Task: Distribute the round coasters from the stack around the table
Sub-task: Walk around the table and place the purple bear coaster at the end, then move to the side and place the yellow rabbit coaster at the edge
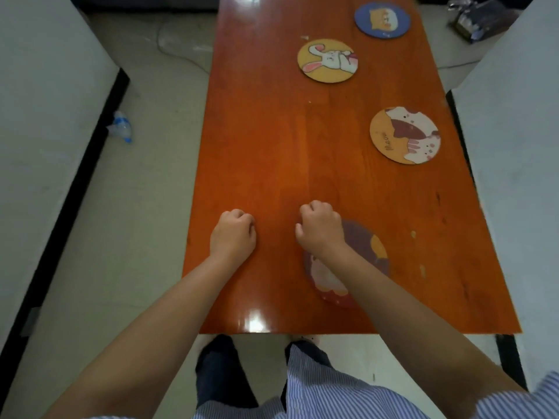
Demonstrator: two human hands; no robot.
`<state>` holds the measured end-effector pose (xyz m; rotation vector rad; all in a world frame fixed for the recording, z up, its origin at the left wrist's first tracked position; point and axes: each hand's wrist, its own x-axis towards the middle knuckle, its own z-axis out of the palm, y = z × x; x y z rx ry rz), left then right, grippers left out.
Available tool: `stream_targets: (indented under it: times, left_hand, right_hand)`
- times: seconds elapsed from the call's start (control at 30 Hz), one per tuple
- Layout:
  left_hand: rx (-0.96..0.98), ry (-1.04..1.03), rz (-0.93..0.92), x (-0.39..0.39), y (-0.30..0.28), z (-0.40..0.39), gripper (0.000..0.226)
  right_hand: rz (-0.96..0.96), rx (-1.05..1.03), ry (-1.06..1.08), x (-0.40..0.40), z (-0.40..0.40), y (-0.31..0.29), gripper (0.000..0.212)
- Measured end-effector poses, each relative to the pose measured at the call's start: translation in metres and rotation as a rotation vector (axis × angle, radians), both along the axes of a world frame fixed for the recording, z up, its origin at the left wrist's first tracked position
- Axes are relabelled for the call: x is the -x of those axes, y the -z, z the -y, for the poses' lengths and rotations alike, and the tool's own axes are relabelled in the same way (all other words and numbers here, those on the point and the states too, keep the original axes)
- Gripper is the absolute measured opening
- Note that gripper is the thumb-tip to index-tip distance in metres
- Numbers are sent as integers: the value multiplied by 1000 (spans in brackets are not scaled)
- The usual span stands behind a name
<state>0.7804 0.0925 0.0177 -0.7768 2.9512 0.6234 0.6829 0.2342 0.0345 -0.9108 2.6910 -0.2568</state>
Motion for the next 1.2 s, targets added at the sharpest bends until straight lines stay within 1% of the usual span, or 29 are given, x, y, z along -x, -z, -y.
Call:
stream_targets:
  times: [0.1, 0.2, 0.3, 0.4, 0.53, 0.63, 0.77, 0.87, 0.9, 0.97, 1.1, 1.2]
  left_hand:
    - [38, 12, 39, -13, 1, 56, 26]
    - [33, 73, 91, -17, 5, 113, 26]
    - [11, 208, 93, -14, 10, 156, 28]
    - [-16, 379, 84, -5, 13, 185, 32]
    - [-49, 547, 53, 22, 18, 214, 34]
    - [-56, 637, -3, 53, 22, 230, 30]
    - [-43, 703, -67, 101, 22, 243, 21]
    - [10, 781, -40, 146, 23, 255, 23]
    - [25, 810, -33, 164, 23, 259, 24]
    - [56, 854, -6, 203, 19, 268, 26]
    - [142, 948, 84, 279, 15, 286, 31]
    - [157, 938, 117, 336, 9, 300, 33]
  right_hand:
    - [29, 55, -46, -7, 60, 11, 31]
    - [35, 72, 4, -9, 115, 26, 40]
    - [57, 33, 162, -7, 156, 38, 48]
    - [66, 23, 329, -10, 174, 51, 47]
    - [1, 34, 432, -19, 179, 58, 46]
    - [-19, 43, 504, -21, 185, 56, 44]
    - [-57, 15, 603, -18, 201, 50, 40]
    - [-145, 102, 717, 2, 209, 43, 23]
    - [-170, 145, 762, 12, 211, 40, 18]
    - [-169, 187, 837, 41, 217, 35, 14]
    - [-100, 210, 952, 110, 229, 25, 19]
    - [-61, 209, 1041, 163, 235, 18, 20]
